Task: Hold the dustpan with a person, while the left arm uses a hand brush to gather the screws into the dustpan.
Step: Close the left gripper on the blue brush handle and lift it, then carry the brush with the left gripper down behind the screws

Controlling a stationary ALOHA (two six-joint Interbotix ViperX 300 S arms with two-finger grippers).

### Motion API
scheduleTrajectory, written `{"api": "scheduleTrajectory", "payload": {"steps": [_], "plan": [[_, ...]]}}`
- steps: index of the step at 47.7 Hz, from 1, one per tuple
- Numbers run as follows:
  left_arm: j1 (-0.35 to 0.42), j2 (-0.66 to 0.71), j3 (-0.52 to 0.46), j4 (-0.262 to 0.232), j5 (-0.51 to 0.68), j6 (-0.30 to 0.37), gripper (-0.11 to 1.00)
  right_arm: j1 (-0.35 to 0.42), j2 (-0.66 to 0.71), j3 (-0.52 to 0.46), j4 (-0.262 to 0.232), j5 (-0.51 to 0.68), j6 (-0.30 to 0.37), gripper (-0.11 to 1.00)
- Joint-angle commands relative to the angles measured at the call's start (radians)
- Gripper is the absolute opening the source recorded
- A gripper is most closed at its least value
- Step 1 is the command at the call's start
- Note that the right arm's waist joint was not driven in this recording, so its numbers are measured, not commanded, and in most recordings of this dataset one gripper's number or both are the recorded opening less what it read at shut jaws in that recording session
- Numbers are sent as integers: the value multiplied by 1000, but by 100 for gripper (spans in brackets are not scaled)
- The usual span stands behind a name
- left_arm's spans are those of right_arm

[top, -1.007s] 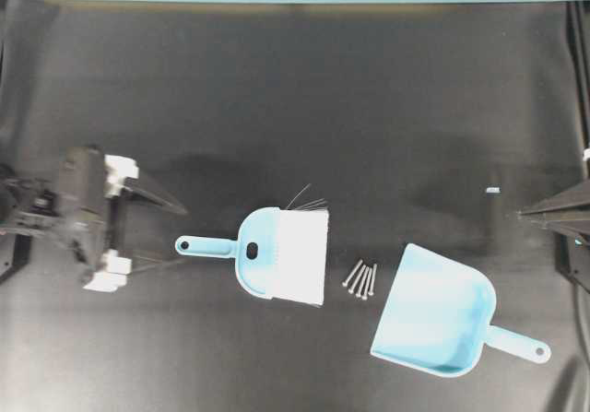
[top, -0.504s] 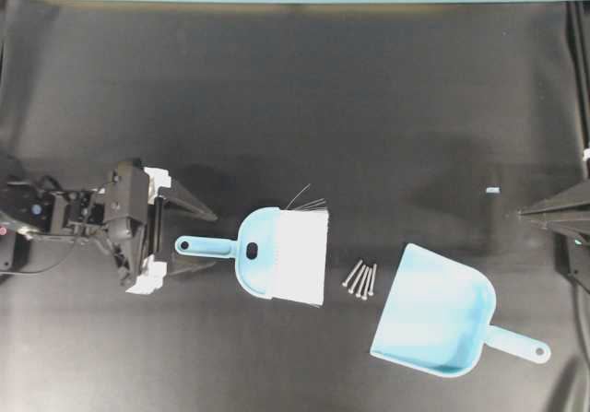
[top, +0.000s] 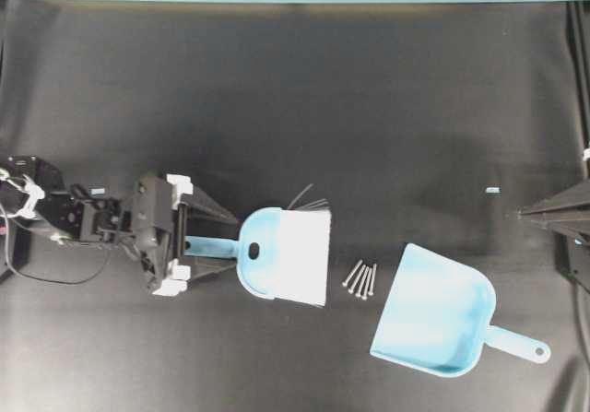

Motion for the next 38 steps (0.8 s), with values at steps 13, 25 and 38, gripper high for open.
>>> {"api": "scheduleTrajectory", "payload": {"steps": [13,25,38], "plan": [[-6,-12,-23,3,107,-2,33,0,5,-5,-3,-8,-8,-1],[-3,-120,-51,5,308,67,32,0,3,-5,-3,-8,-8,-1],[-3,-325,-189,5,764,126,32,0,3,-5,-3,-8,-8,-1]]}}
